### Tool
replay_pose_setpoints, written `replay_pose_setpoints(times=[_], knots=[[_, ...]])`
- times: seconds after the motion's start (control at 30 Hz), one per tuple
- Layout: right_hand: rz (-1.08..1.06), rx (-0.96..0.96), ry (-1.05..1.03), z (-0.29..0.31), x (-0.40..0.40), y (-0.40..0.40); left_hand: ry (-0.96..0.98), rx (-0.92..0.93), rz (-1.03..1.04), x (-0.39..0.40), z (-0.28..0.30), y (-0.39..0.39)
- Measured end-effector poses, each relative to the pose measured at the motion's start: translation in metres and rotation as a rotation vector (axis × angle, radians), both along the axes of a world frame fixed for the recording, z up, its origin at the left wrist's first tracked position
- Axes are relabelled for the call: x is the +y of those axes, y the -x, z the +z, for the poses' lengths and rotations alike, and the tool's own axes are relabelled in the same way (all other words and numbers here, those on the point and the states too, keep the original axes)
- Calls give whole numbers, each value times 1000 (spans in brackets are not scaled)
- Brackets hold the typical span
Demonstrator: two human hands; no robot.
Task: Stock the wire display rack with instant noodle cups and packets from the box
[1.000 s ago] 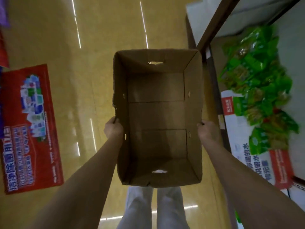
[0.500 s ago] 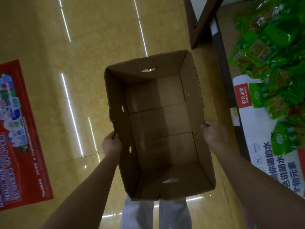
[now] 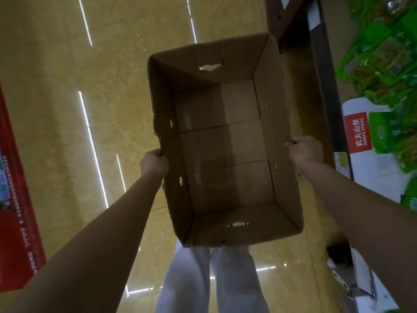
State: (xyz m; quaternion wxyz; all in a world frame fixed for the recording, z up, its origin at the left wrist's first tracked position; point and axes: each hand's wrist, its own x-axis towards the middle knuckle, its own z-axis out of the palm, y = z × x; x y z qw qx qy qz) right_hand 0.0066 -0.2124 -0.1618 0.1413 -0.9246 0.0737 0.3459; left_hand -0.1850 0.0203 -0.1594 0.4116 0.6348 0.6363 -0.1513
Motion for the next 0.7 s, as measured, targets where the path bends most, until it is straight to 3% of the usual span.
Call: replay_pose_setpoints(times=[0.27, 0.43, 0.7], knots=[[-118, 25, -149, -19, 31, -33, 189, -228, 46, 13, -17, -37], [-107, 246, -264, -8, 40, -21, 198, -220, -8, 4, -6, -49], [-82, 304, -343, 29, 61, 15, 228, -207, -48, -14, 21, -57]])
